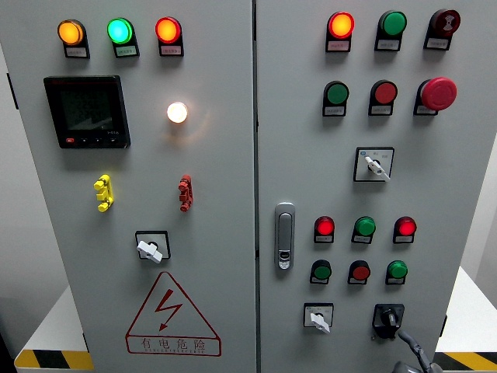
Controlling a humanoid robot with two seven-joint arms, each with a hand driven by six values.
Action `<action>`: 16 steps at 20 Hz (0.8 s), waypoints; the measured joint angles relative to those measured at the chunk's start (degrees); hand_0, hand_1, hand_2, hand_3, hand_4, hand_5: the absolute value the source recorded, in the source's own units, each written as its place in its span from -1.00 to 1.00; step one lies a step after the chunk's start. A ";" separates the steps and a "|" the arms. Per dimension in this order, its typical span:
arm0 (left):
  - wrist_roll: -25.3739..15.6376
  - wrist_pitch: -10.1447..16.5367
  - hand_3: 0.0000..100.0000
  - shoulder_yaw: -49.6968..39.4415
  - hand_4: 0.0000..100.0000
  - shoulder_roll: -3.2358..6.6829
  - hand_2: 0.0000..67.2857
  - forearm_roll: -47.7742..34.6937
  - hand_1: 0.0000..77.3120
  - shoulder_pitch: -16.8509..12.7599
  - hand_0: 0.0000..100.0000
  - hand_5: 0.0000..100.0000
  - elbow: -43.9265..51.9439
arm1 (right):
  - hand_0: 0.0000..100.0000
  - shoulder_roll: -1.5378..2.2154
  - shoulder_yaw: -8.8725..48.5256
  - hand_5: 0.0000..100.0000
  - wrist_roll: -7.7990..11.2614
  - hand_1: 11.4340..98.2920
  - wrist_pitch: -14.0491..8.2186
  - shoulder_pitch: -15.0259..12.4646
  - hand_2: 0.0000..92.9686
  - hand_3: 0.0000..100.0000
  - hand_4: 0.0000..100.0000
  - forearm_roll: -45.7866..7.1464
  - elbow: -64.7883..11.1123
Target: Trip black knob to open circuit
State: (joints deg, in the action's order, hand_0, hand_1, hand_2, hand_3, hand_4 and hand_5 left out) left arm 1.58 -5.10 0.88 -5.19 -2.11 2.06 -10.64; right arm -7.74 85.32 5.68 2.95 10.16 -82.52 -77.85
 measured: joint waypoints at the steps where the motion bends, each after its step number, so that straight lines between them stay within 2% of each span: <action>1: 0.00 0.00 -0.48 0.00 -0.80 0.00 -0.42 0.00 -1.00 0.00 -1.00 -0.83 0.00 | 1.00 0.00 0.01 1.00 -0.09 0.02 0.02 0.20 -1.00 0.75 0.80 0.38 0.17; 16: 0.00 0.00 -0.48 0.00 -0.80 0.00 -0.42 0.00 -1.00 0.01 -1.00 -0.83 0.00 | 1.00 0.02 -1.36 1.00 -0.94 -0.04 0.27 1.15 -1.00 0.76 0.81 1.85 0.73</action>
State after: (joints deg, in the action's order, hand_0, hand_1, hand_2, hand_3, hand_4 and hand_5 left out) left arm 1.58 -5.10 0.88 -5.19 -2.11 2.07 -10.63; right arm -7.71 83.97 4.75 3.22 11.31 -80.68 -77.12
